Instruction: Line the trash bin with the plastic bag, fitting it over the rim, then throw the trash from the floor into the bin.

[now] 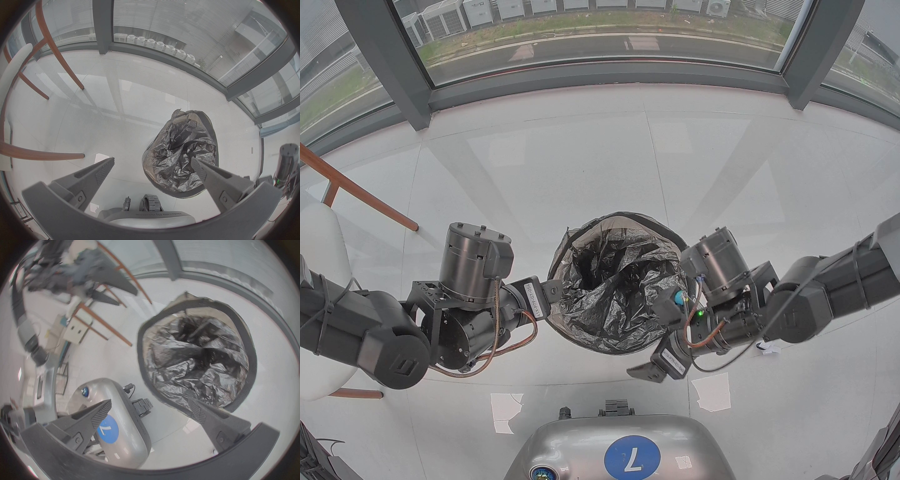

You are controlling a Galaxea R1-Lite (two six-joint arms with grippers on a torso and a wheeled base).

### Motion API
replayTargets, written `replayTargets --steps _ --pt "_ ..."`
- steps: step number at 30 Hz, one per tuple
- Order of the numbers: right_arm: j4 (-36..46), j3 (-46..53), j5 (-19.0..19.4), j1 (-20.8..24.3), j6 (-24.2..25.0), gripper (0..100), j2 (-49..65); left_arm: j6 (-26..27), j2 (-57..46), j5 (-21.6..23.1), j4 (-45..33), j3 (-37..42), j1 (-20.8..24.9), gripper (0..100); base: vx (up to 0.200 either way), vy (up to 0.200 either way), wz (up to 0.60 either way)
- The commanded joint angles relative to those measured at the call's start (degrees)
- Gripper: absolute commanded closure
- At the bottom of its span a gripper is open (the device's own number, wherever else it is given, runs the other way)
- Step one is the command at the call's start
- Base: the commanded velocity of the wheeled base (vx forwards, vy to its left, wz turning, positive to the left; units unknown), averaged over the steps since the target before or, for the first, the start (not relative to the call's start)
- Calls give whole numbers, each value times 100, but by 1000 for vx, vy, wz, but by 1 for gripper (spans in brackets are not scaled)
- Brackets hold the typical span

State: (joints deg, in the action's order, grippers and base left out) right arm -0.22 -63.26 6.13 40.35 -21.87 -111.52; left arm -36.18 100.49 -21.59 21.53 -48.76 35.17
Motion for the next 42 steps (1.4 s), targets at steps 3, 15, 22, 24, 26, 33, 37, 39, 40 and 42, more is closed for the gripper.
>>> replayTargets --steps 3,15,22,24,26,33,37,39,40,42 --pt "-910 736 380 149 710 0 262 -38 24 14 9 -28 -72 0 0 0 0" --pt "1885 -1330 -402 825 6221 0 69 -38 41 14 9 -10 -80 0 0 0 0" --pt "2386 -1813 -464 983 8585 0 -335 -38 59 14 9 -2 -80 0 0 0 0" --pt "2395 -1804 -499 975 8928 0 -423 -38 68 14 9 -2 -80 0 0 0 0" --pt "2395 -1778 -508 975 9113 0 -467 -38 68 14 9 -10 -80 0 0 0 0" --pt "2386 -1602 -569 896 9218 0 -652 -38 68 14 9 7 -80 0 0 0 0" --pt "2325 -1470 -754 869 9201 0 -766 -38 76 14 9 -10 -89 0 0 0 0" --pt "2246 -1497 -807 843 9201 0 -854 -29 76 6 9 -10 -89 0 0 0 0" --pt "2158 -1497 -824 834 9201 0 -898 -21 76 6 9 -10 -89 0 0 0 0" --pt "1947 -1497 -868 781 9192 0 -968 -29 76 6 9 -10 -80 0 0 0 0"
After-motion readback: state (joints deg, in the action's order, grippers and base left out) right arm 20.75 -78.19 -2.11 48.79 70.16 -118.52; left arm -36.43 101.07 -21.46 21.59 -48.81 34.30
